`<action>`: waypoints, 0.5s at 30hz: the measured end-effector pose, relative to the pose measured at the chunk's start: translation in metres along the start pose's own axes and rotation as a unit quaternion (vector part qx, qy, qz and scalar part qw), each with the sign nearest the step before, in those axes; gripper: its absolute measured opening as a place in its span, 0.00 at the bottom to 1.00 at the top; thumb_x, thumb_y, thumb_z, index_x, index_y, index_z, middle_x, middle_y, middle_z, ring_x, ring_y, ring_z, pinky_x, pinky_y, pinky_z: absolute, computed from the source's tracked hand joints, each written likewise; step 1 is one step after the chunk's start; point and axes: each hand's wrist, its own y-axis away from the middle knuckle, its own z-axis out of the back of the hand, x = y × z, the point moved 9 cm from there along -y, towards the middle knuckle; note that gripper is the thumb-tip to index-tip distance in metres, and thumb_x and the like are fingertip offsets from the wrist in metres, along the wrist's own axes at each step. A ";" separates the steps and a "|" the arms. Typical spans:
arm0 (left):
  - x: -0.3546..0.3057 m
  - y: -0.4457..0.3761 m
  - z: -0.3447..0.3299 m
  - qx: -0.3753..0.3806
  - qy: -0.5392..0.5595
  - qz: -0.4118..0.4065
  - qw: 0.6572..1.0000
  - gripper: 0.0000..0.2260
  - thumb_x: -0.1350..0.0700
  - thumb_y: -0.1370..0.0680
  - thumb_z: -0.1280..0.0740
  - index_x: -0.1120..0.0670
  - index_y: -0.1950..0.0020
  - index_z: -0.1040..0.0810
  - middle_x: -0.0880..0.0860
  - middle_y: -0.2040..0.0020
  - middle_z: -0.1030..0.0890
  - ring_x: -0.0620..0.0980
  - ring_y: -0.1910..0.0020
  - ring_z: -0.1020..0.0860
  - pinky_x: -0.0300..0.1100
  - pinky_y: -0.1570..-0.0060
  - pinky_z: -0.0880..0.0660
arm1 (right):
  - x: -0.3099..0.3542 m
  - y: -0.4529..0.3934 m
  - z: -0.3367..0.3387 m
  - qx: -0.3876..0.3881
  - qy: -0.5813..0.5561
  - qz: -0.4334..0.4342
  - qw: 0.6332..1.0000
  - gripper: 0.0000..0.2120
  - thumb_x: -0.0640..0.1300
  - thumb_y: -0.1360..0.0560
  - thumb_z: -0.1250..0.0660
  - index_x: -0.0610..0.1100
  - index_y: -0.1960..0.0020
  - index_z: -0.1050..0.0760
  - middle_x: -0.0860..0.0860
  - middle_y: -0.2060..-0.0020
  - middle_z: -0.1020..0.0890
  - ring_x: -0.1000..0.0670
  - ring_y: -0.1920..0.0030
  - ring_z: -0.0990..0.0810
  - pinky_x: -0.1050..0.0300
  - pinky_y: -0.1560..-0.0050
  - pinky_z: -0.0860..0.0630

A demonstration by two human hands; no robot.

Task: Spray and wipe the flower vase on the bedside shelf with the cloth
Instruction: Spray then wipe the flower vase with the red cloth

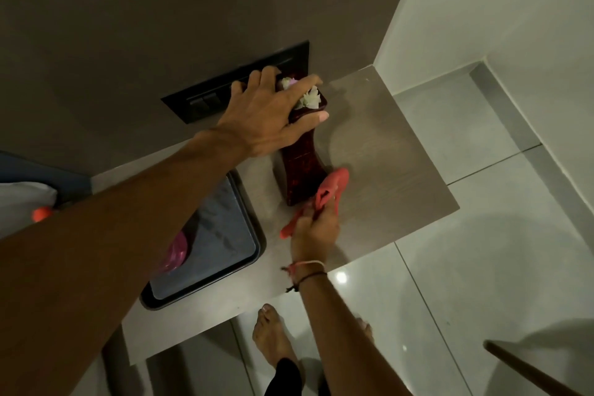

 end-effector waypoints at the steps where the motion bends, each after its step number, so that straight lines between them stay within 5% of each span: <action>1: 0.000 0.000 0.000 -0.001 0.002 0.000 1.000 0.31 0.29 0.22 0.48 0.38 0.20 0.42 0.63 0.27 0.34 0.63 0.29 0.33 0.65 0.30 0.37 | 0.003 0.004 -0.004 -0.008 0.019 0.029 0.999 0.20 0.35 0.18 0.40 0.37 0.27 0.31 0.43 0.47 0.18 0.52 0.57 0.20 0.59 0.46 0.19; 3: -0.002 0.001 0.000 0.000 0.005 -0.001 1.000 0.31 0.29 0.22 0.47 0.38 0.20 0.42 0.63 0.28 0.33 0.63 0.29 0.33 0.65 0.30 0.37 | 0.005 0.011 -0.006 -0.017 0.061 0.067 0.996 0.21 0.35 0.18 0.40 0.35 0.25 0.33 0.45 0.43 0.20 0.55 0.56 0.22 0.78 0.51 0.25; 4: -0.002 0.001 0.000 0.001 0.006 -0.001 1.000 0.31 0.29 0.22 0.47 0.38 0.20 0.41 0.63 0.27 0.33 0.63 0.29 0.33 0.65 0.30 0.37 | 0.003 0.013 -0.007 -0.003 0.084 0.081 0.993 0.21 0.36 0.18 0.40 0.36 0.25 0.34 0.47 0.44 0.20 0.54 0.55 0.20 0.78 0.51 0.25; 7: -0.001 0.001 0.001 -0.006 0.008 0.006 1.000 0.32 0.29 0.22 0.47 0.38 0.20 0.41 0.63 0.27 0.34 0.63 0.29 0.33 0.65 0.30 0.37 | -0.004 0.022 -0.019 0.076 0.131 0.095 0.984 0.22 0.38 0.17 0.43 0.40 0.24 0.36 0.41 0.52 0.19 0.47 0.56 0.18 0.49 0.48 0.16; 11: -0.010 0.005 0.001 -0.024 -0.029 -0.008 0.999 0.33 0.29 0.22 0.47 0.40 0.19 0.42 0.63 0.28 0.34 0.63 0.31 0.33 0.63 0.32 0.35 | -0.006 0.029 -0.022 0.130 0.158 0.095 0.974 0.15 0.38 0.17 0.40 0.39 0.32 0.27 0.41 0.56 0.21 0.41 0.56 0.18 0.43 0.49 0.17; 15: -0.018 0.010 -0.003 -0.055 -0.062 -0.002 0.997 0.35 0.28 0.23 0.47 0.40 0.19 0.41 0.64 0.27 0.34 0.64 0.31 0.32 0.63 0.33 0.33 | -0.016 0.022 0.014 0.147 0.059 0.008 0.987 0.08 0.38 0.18 0.39 0.45 0.52 0.22 0.46 0.58 0.17 0.43 0.58 0.18 0.63 0.64 0.22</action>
